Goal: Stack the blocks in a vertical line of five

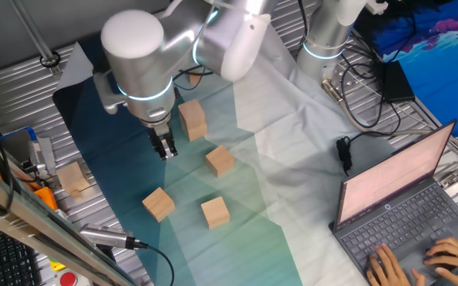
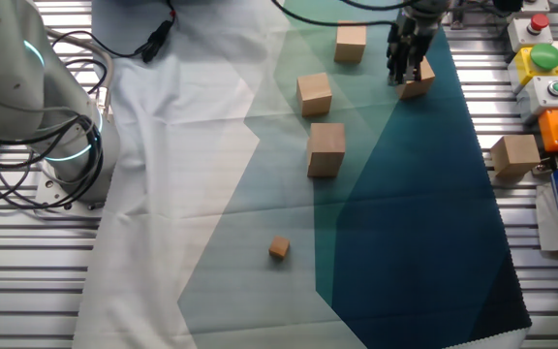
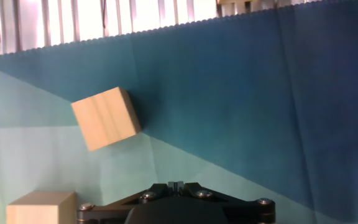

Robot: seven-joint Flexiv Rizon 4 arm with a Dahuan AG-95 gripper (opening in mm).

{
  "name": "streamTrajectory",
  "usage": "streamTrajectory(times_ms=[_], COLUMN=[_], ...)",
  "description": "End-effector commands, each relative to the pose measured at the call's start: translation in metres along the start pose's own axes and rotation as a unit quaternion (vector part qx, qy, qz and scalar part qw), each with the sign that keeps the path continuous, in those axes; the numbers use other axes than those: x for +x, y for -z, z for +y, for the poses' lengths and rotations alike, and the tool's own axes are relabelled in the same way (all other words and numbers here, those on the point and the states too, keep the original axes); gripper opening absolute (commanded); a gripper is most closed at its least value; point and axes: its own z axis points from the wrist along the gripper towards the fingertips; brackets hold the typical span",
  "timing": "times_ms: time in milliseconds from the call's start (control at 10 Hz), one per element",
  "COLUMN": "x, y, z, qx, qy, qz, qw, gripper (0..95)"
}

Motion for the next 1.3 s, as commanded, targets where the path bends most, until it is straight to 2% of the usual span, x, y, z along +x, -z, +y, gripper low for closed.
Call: streamTrajectory(times_ms=[100, 400, 900, 1300], x=[0.002, 0.007, 0.011, 0.026], y=[-0.008, -0.015, -0.018, -0.026], z=[0.004, 0.004, 0.003, -0.001], qx=[0.003, 0.001, 0.000, 0.000], qy=[-0.010, -0.014, -0.017, -0.011], qz=[-0.006, -0.009, -0.010, -0.010], qw=[0.9999, 0.9999, 0.9998, 0.9999], gripper=[0.0, 0.0, 0.0, 0.0])
